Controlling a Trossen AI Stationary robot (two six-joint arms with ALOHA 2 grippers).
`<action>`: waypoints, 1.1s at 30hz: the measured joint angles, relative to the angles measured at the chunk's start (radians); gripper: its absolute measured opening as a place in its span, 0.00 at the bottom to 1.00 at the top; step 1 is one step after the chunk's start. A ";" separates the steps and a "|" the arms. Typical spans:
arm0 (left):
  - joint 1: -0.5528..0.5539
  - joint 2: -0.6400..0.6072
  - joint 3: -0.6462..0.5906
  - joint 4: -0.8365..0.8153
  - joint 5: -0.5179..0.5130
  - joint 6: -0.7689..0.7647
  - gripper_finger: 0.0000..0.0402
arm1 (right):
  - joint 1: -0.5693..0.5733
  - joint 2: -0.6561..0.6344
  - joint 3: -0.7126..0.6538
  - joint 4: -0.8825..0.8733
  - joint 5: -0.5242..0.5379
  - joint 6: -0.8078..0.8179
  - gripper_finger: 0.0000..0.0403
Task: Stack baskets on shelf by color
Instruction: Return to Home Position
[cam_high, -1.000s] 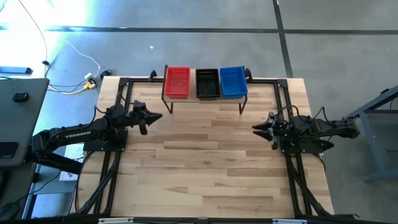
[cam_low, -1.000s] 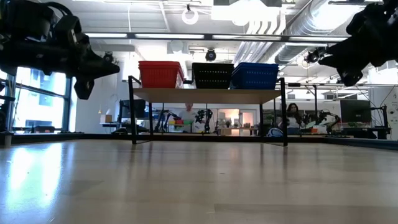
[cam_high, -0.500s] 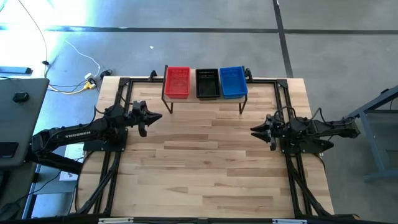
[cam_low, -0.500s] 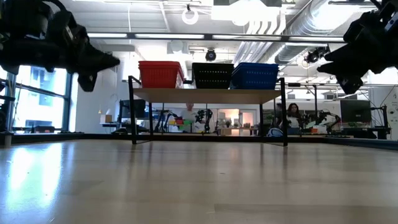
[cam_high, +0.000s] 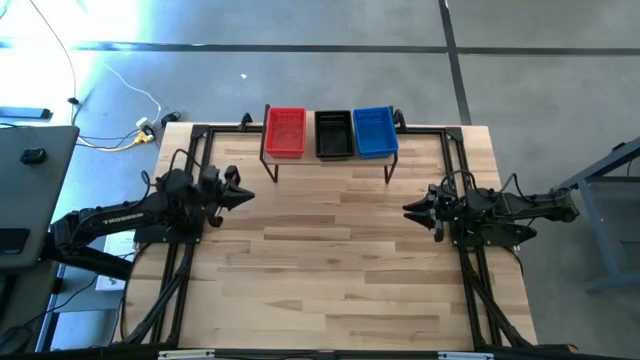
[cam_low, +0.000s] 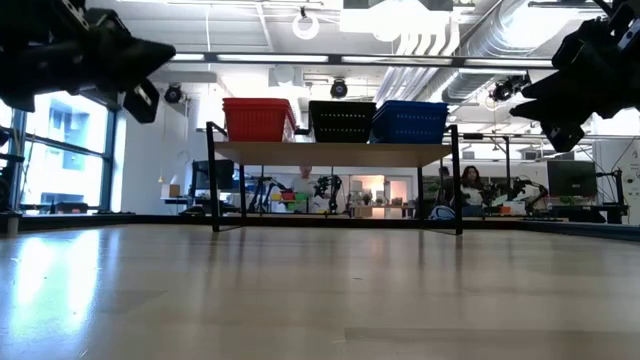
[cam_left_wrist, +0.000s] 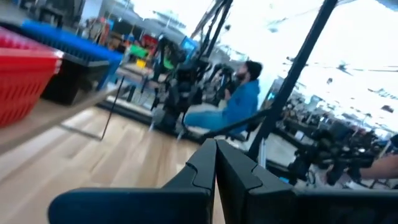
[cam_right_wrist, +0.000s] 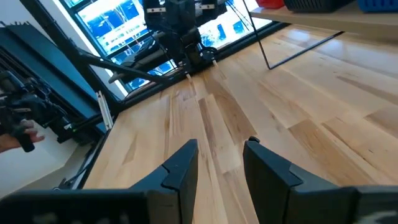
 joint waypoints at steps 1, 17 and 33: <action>-0.004 -0.012 0.000 0.006 -0.002 -0.002 0.00 | 0.000 0.000 0.000 0.000 0.000 0.000 0.28; -0.011 -0.252 0.000 0.027 -0.002 -0.039 0.00 | 0.000 0.000 0.000 0.000 0.000 0.000 0.28; -0.010 -0.311 0.000 -0.127 -0.461 0.066 0.00 | 0.000 0.000 0.000 -0.001 -0.001 0.000 0.28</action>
